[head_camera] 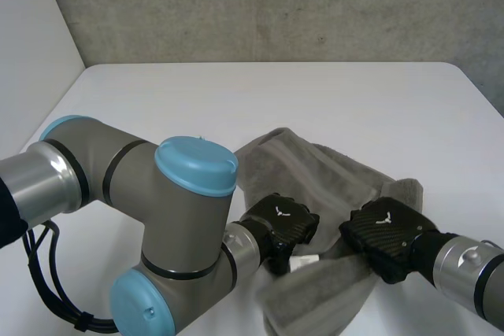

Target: Fold the towel.

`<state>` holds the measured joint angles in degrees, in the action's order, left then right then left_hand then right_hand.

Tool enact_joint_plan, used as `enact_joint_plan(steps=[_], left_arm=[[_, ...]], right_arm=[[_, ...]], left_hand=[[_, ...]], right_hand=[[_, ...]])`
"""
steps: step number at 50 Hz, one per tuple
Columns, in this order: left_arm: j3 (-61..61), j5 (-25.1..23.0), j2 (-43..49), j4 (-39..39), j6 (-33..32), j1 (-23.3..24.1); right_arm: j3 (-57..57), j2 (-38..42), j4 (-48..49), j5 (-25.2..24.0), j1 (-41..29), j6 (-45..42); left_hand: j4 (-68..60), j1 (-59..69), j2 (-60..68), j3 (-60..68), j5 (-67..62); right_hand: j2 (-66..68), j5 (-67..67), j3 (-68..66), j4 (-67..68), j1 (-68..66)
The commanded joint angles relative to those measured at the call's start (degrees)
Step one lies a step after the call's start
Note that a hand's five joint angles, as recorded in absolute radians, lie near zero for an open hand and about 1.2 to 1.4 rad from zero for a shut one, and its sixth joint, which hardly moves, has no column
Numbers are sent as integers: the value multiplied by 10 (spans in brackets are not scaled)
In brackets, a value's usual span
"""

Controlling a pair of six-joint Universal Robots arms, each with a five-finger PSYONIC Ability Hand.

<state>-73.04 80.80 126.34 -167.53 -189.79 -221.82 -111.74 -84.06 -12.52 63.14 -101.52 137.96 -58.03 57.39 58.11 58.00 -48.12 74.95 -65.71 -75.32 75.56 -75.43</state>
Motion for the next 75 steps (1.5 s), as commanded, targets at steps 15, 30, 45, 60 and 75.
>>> enact_joint_plan(steps=[15, 30, 45, 60, 75], left_arm=[[66, 280, -179, -111, 95, -116], [-253, 227, -282, -102, 203, -78], [-244, 156, -289, 15, 215, -10], [-90, 150, -168, -74, 75, -76], [141, 43, 83, -97, -147, -48]], right_arm=[[180, -32, 235, 82, -4, 304], [163, 30, 39, 51, -33, 149], [191, 79, -4, 169, -25, -28], [24, -77, 100, 25, -66, 10], [-1, 50, 108, 122, -162, -26]], left_hand=[[-220, 226, 219, 220, -219], [-49, 55, 48, 49, -48], [471, -465, -472, -471, 472], [431, -425, -432, -431, 432], [434, -428, -435, -434, 435]], right_hand=[[50, -43, -47, 44, -46], [50, -43, -47, 44, -46], [-585, 592, 588, -591, 590], [-635, 643, 639, -641, 640], [-612, 619, 615, -618, 616]])
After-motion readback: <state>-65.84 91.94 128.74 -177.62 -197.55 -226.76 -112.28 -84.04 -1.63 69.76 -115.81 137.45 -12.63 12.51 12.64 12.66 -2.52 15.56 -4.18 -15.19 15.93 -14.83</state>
